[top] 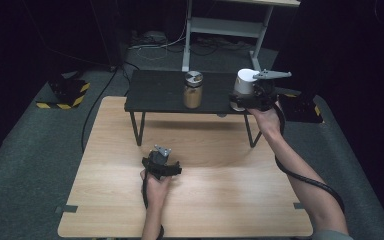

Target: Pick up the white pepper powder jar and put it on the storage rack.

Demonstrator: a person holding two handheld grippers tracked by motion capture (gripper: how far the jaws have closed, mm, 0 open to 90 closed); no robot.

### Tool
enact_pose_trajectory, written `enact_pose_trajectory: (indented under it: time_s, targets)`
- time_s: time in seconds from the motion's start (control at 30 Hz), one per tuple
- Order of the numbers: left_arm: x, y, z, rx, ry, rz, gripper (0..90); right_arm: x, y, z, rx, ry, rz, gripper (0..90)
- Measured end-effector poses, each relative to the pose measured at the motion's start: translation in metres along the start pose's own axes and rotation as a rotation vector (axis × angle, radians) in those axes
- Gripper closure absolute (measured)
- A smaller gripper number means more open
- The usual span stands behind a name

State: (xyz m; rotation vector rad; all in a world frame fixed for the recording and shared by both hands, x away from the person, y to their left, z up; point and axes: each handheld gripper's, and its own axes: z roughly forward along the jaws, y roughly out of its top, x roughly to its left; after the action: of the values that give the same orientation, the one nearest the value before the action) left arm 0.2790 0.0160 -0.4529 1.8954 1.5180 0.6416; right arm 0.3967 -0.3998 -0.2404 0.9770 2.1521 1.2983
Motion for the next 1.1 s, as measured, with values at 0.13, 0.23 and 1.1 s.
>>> enact_pose_trajectory:
  time_s: [0.13,0.23,1.1]
  targets:
    - [0.000,0.000,0.000,0.001,0.000,0.001,5.8,0.001,-0.003,-0.006,-0.009,-0.002,-0.008,14.1]
    - [0.000,0.000,0.000,0.001,0.000,0.001,5.8,0.001,-0.005,-0.009,-0.016,-0.005,-0.012,13.8]
    - [0.000,0.000,0.000,0.001,0.000,0.002,5.8,0.006,-0.058,-0.052,-0.087,-0.010,-0.087,9.5]
